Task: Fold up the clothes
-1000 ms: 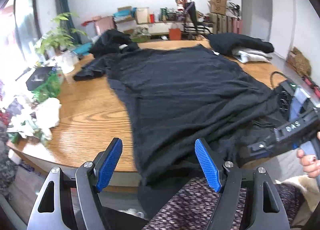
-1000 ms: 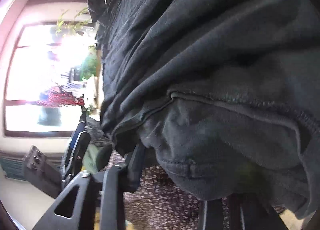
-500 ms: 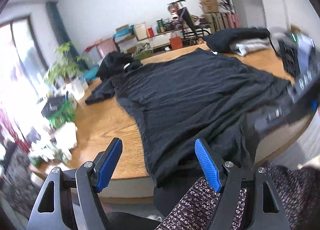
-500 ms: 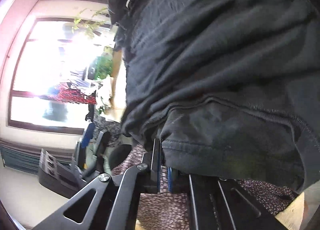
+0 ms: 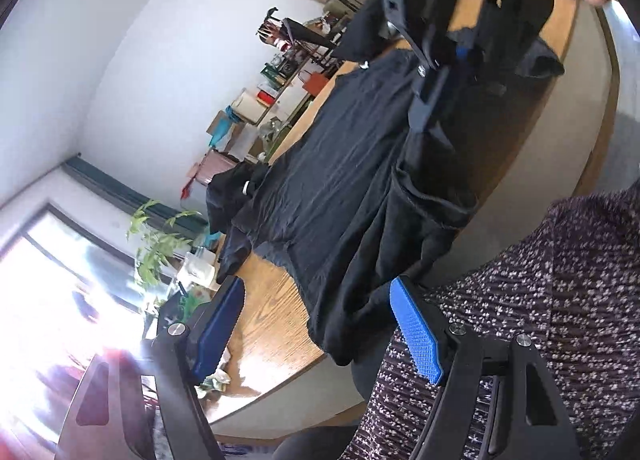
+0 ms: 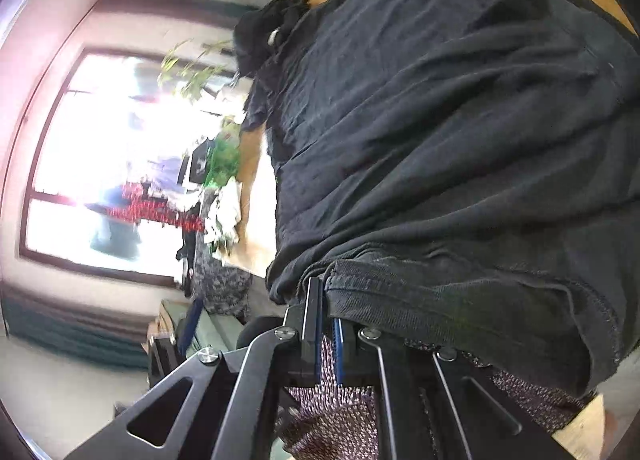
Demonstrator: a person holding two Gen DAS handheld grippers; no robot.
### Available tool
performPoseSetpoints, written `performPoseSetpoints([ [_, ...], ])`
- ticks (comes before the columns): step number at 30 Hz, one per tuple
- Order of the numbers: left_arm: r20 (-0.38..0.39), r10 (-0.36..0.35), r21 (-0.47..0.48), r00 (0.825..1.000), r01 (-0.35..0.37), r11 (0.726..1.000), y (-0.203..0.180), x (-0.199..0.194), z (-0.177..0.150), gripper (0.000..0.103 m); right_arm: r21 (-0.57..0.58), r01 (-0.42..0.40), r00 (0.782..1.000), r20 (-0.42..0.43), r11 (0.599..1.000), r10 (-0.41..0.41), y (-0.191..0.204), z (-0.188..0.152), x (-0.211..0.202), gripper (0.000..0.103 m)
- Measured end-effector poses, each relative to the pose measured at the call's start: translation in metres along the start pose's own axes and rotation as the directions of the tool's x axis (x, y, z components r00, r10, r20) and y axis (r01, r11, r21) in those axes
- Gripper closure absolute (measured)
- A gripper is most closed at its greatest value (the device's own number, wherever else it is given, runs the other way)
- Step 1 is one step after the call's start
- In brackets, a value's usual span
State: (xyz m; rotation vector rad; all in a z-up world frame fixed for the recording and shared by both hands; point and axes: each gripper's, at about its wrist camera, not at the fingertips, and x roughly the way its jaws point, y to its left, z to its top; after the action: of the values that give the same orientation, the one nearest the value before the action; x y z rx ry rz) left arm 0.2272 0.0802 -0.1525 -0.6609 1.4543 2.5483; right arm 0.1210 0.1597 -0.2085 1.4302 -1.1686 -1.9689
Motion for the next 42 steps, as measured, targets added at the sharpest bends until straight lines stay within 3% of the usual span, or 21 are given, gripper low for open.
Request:
performPoseSetpoints([
  [5,0.012,-0.008,0.014,1.000,0.008,1.000,-0.011,0.001,0.006,0.027,0.105,-0.006,0.999,0.040,0.994,0.002,-0.008,0.004,-0.003,0.097],
  [13,0.029,0.004,0.078,1.000,-0.007,0.997,-0.033,0.010,0.008,0.027,0.137,0.014,0.995,0.091,0.991,-0.027,0.004,0.003,-0.008,0.097],
  [20,0.046,0.022,0.049,0.999,-0.024,0.999,-0.034,0.012,0.019,0.027,0.248,-0.057,0.984,0.178,0.967,0.013,-0.002,0.006,-0.018,0.098],
  [27,0.057,0.048,0.035,0.997,-0.050,0.998,-0.034,0.015,0.029,0.027,0.252,-0.082,0.984,0.172,0.964,0.038,0.004,0.008,-0.013,0.097],
  [32,0.081,0.008,0.037,0.997,-0.011,0.999,-0.039,0.011,0.036,0.027,0.248,-0.105,0.983,0.175,0.963,0.062,0.008,0.010,-0.016,0.097],
  [42,0.022,0.029,-0.019,0.999,-0.028,0.999,-0.022,0.032,0.043,0.027,0.260,-0.117,0.981,0.181,0.959,0.071,0.009,0.008,-0.018,0.097],
])
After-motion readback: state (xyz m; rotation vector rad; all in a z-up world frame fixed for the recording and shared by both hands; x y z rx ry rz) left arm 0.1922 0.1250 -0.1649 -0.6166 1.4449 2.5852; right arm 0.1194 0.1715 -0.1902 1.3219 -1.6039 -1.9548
